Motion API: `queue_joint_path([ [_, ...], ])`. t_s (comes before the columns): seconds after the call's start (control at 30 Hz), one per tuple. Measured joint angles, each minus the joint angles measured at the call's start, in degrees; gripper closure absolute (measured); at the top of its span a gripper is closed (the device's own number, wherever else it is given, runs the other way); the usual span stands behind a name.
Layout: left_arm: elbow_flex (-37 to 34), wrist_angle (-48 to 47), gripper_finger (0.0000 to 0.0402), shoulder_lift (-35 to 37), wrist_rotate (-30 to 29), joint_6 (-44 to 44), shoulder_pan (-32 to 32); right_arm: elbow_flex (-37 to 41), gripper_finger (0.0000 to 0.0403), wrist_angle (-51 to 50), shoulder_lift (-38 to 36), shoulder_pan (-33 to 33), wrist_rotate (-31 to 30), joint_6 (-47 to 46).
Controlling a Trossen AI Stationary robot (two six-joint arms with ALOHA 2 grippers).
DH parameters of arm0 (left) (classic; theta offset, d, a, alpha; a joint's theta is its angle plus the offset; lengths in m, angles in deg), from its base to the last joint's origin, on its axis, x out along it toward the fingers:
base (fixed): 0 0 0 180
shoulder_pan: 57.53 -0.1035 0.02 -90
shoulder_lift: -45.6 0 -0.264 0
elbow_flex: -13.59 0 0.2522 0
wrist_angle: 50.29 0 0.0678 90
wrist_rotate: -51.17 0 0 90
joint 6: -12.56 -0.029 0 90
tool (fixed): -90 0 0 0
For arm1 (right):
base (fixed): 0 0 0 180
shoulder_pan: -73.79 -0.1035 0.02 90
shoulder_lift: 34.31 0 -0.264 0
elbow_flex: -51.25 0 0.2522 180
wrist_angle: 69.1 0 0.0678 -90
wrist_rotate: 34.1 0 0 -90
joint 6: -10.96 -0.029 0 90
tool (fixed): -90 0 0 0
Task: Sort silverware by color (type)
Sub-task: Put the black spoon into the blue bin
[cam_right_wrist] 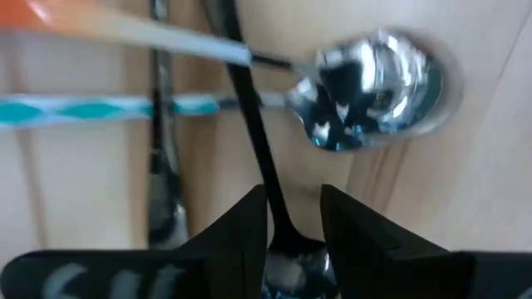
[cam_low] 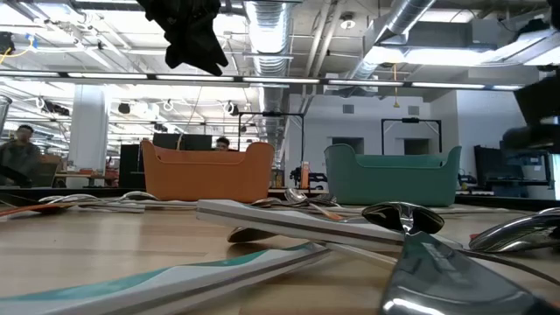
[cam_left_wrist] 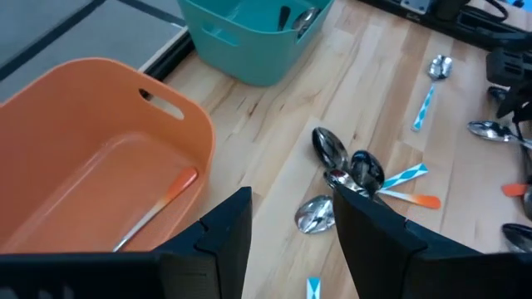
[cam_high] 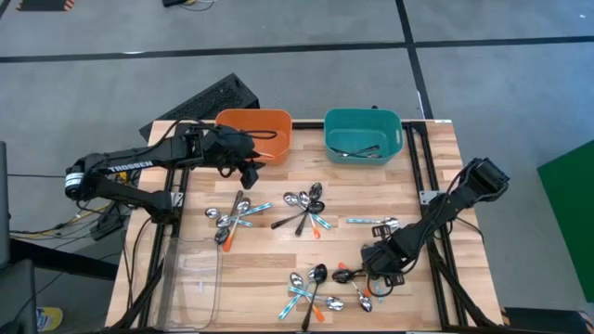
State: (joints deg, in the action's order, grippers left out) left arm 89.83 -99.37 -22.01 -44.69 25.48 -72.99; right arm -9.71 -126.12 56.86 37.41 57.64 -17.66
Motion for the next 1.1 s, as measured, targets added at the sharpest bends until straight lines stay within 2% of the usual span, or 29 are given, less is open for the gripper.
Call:
queue_joint_path([
  [0.13,0.0,0.03,0.0246,0.0,-0.23,0.98,0.0,1.91,0.0292,2.08,-0.33,0.17,0.23,-1.96],
  [0.3,0.0,0.1,0.0246,0.0,-0.25,1.4,0.0,2.24,0.0377,2.06,-0.4,0.2,1.61,-5.6],
  [0.33,0.0,0.12,0.0246,0.0,-0.46,1.49,0.0,2.3,0.0382,1.98,-0.77,0.2,2.02,-6.41],
  [0.43,0.0,0.29,0.0246,0.0,-0.64,1.93,0.0,2.47,0.0378,1.96,-2.04,-0.08,2.75,-9.88],
  [0.53,0.0,0.77,0.0246,0.0,-0.66,1.95,0.0,2.77,0.0376,0.3,-4.17,-0.93,7.33,-11.94],
  [0.7,0.0,3.85,0.0246,0.0,-0.88,1.92,0.0,2.6,0.0381,-5.38,-8.45,-0.92,22.53,-14.67],
  [0.87,0.0,8.29,0.0246,0.0,-0.86,1.62,0.0,2.58,0.0381,-11.21,-13.29,-0.55,29.62,-19.5],
  [1.0,0.0,9.9,0.0246,0.0,-0.86,1.77,0.0,2.57,0.0381,-12.17,-18.15,0.14,30.61,-22.94],
  [1.1,0.0,10.21,0.0246,0.0,-0.84,1.8,0.0,2.6,0.0382,-8.79,-23.15,1.92,25.43,-23.9],
])
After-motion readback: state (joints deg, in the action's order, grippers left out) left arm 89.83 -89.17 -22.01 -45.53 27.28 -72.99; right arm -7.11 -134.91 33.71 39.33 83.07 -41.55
